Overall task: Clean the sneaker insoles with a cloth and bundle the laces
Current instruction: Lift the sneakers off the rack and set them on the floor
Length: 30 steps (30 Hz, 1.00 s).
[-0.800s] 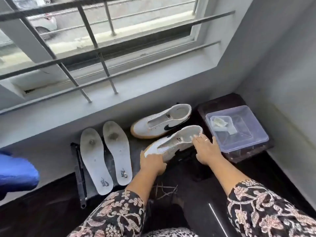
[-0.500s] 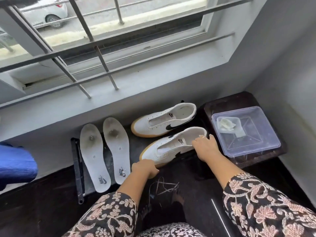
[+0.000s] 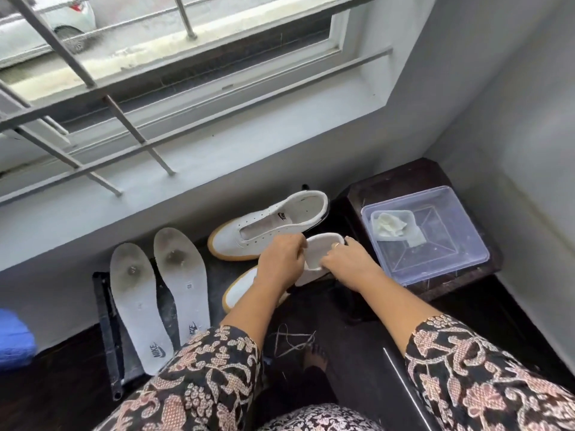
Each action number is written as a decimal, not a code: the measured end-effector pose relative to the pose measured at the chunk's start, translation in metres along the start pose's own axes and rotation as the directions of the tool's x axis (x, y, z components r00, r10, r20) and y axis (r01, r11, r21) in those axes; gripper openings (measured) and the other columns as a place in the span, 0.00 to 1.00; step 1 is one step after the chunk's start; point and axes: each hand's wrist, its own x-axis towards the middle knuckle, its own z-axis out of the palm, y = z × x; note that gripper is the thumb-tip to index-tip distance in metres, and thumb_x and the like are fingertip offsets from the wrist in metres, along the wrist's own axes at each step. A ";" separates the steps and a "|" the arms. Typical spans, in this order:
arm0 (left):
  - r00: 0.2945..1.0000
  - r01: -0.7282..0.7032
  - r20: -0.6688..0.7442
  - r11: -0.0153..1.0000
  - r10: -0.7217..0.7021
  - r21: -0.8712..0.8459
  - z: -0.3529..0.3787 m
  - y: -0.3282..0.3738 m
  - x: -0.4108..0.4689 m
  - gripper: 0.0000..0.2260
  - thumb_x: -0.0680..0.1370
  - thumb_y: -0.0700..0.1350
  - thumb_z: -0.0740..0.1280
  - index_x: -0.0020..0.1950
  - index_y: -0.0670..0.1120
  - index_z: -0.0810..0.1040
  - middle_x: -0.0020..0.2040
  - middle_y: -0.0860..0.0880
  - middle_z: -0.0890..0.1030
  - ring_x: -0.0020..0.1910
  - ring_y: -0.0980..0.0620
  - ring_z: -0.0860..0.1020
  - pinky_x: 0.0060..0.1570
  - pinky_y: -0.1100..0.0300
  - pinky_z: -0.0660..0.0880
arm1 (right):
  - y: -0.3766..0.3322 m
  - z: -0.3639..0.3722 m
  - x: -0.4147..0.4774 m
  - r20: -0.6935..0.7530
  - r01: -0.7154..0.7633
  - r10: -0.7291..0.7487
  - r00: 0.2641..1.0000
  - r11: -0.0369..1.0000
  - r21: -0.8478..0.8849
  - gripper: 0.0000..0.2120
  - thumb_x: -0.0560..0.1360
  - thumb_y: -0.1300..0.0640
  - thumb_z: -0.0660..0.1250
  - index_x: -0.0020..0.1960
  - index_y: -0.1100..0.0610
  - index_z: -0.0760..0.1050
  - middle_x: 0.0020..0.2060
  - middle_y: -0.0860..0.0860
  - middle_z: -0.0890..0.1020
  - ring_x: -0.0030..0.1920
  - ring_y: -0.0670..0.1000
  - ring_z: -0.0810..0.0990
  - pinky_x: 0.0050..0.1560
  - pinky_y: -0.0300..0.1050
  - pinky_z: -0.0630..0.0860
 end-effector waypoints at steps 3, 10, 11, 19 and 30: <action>0.994 -0.029 -0.102 0.999 0.026 -0.023 -0.002 0.009 0.020 0.10 0.75 0.37 0.59 0.49 0.44 0.78 0.47 0.48 0.80 0.52 0.46 0.74 0.48 0.51 0.72 | 0.007 -0.006 -0.011 -0.088 0.060 -0.057 0.994 0.998 0.035 0.12 0.73 0.64 0.63 0.51 0.50 0.77 0.48 0.48 0.82 0.57 0.52 0.76 0.63 0.54 0.65; 0.997 0.041 -0.067 0.998 -0.038 0.046 0.000 0.026 0.062 0.12 0.75 0.39 0.60 0.58 0.45 0.75 0.58 0.46 0.78 0.61 0.45 0.72 0.58 0.49 0.71 | 0.060 0.019 -0.076 -0.183 -0.065 0.114 0.976 0.965 0.254 0.08 0.70 0.63 0.64 0.43 0.53 0.78 0.42 0.50 0.83 0.50 0.55 0.78 0.56 0.50 0.69; 0.997 0.064 -0.042 0.996 -0.062 0.056 0.002 0.029 0.067 0.14 0.75 0.40 0.61 0.61 0.45 0.74 0.61 0.46 0.76 0.63 0.44 0.71 0.59 0.49 0.71 | 0.065 0.024 -0.084 -0.194 -0.102 0.161 0.968 0.953 0.285 0.07 0.69 0.63 0.65 0.41 0.52 0.78 0.40 0.51 0.82 0.48 0.56 0.79 0.54 0.51 0.70; 0.940 0.249 0.211 0.962 -0.268 0.113 0.034 0.049 0.108 0.17 0.79 0.52 0.61 0.61 0.42 0.70 0.60 0.42 0.77 0.60 0.40 0.74 0.58 0.49 0.71 | 0.073 0.042 -0.143 -0.255 -0.212 0.340 0.905 0.882 0.421 0.20 0.52 0.66 0.76 0.27 0.51 0.66 0.24 0.45 0.69 0.30 0.52 0.76 0.39 0.46 0.80; 0.976 0.058 0.191 0.971 -0.104 0.232 0.032 0.034 0.115 0.08 0.77 0.48 0.60 0.44 0.44 0.72 0.48 0.43 0.81 0.47 0.42 0.78 0.46 0.55 0.72 | 0.054 0.061 -0.180 -0.222 -0.363 0.553 0.803 0.750 0.553 0.13 0.59 0.57 0.78 0.33 0.51 0.73 0.32 0.48 0.77 0.39 0.52 0.80 0.39 0.44 0.77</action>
